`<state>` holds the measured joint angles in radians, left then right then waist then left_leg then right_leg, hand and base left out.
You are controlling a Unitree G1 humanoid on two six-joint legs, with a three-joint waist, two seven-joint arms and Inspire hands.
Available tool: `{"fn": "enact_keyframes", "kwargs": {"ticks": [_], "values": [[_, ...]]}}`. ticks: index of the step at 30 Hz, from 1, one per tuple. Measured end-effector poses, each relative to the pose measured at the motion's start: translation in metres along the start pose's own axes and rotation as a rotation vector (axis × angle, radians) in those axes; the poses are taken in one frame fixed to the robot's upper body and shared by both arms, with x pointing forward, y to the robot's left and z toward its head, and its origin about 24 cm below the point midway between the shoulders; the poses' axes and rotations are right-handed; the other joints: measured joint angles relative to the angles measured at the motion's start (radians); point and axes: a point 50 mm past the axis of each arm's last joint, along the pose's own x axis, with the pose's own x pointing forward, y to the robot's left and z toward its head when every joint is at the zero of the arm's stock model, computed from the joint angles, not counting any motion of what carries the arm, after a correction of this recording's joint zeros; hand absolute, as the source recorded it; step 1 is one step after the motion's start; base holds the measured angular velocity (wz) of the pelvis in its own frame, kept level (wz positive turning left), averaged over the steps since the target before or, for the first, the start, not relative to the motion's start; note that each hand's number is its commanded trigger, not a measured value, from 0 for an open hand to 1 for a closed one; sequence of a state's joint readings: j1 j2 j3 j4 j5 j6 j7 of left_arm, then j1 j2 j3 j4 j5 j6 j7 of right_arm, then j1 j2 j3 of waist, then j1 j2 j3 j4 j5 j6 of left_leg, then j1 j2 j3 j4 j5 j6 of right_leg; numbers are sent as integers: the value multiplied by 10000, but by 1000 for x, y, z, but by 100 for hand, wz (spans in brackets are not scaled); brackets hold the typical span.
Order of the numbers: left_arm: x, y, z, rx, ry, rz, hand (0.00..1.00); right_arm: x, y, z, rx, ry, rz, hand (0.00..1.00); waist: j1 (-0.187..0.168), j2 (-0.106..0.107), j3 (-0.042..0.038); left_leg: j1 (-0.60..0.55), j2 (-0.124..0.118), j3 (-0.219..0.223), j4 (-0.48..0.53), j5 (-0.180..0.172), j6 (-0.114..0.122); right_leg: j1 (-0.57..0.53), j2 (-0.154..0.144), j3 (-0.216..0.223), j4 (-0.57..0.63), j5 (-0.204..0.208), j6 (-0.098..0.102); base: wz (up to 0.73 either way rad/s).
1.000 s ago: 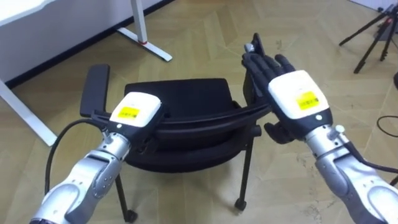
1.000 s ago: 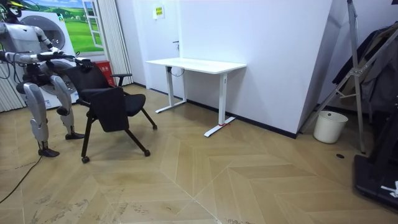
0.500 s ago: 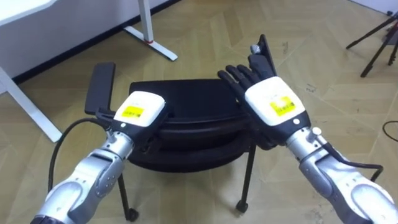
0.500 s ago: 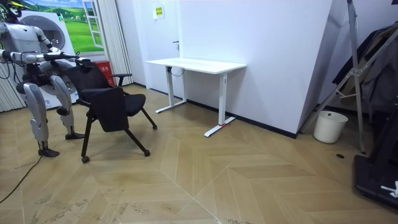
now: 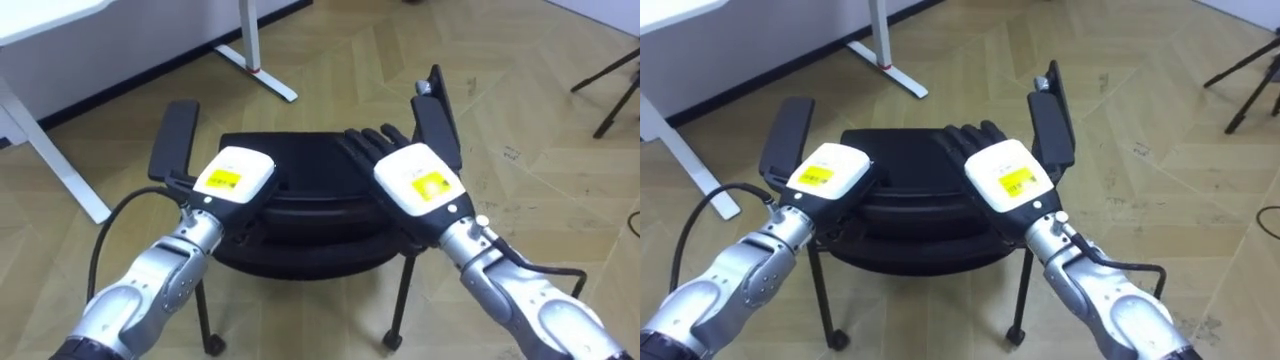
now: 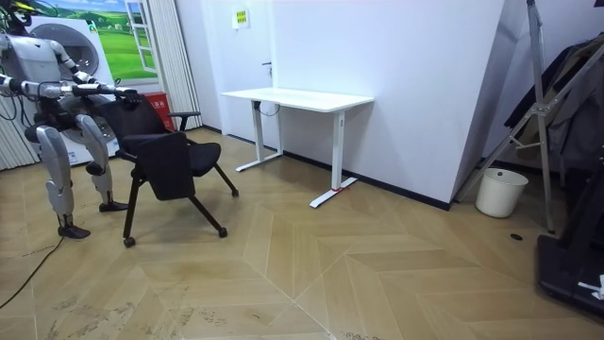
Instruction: Push chair
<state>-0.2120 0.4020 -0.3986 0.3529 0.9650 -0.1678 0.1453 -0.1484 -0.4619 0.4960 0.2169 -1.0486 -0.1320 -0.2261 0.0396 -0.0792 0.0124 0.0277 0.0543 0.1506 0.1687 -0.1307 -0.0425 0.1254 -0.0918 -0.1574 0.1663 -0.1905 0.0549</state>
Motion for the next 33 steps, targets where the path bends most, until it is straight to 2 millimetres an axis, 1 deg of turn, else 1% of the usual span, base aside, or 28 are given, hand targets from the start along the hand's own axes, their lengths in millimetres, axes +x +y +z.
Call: {"fn": "enact_keyframes", "kwargs": {"ticks": [3, 5, 6, 7, 8, 16, 21, 23, 26, 33], "values": [[0, 0, 1, -28, -94, 7, 100, -4, 13, -7, 88, 339, 524, 0, -33, 83, 12, -14, -5, -140, 9, 0, -1, 51, 2, -133, -3, 0, 0, 11], [0, -1, 2, -84, -111, 6, 100, -4, 13, -8, 233, 394, 481, 0, -35, 148, 3, -21, -8, -156, 4, 0, -1, 53, 2, -170, -3, 0, 0, 4], [0, -1, 2, -107, -123, 3, 100, -5, 14, -8, 299, 428, 476, 31, -35, 160, 3, -22, -10, -161, 1, 0, -1, 59, 2, -183, -3, 0, 0, 6], [0, -1, 2, -134, -142, -11, 100, -5, 14, -9, 360, 465, 484, 70, -40, 184, -4, -22, -12, -180, -1, 0, -1, 73, 2, -226, -7, 0, 1, 6], [0, -1, 3, -143, -151, -19, 100, -5, 15, -9, 399, 494, 491, 100, -48, 196, -6, -20, -13, -179, -2, -1, -1, 78, 2, -233, -11, 0, 0, 4], [0, -1, 3, -157, -132, -27, 100, -1, 14, -6, 507, 696, 398, 100, -41, 217, -11, -24, -19, -178, -3, -1, -2, 71, 0, -234, -12, 0, 0, 0], [2, -1, 7, -227, -244, -20, 100, 1, 12, -7, 384, 837, 286, 100, -30, 265, -41, -97, -51, -278, -1, -1, -1, 7, -18, -367, -53, 0, 1, 5], [3, 1, 11, -259, -421, -16, 100, 6, 9, -8, 300, 965, 145, 100, 7, 281, -60, -186, -96, -356, 2, -1, -1, 13, -41, -405, -172, -1, 1, 13], [3, 2, 13, -267, -568, -4, 100, 4, 11, -9, 19, 997, 138, 100, 73, 289, -65, -198, -114, -464, 1, -1, -1, 34, -43, -450, -169, -1, 1, 7], [2, 1, 13, -267, -592, -61, 100, 3, 14, -10, -38, 937, 38, 100, 113, 283, -61, -149, -117, -474, -21, -1, -1, 138, -46, -471, -173, -1, 1, 0]]}}
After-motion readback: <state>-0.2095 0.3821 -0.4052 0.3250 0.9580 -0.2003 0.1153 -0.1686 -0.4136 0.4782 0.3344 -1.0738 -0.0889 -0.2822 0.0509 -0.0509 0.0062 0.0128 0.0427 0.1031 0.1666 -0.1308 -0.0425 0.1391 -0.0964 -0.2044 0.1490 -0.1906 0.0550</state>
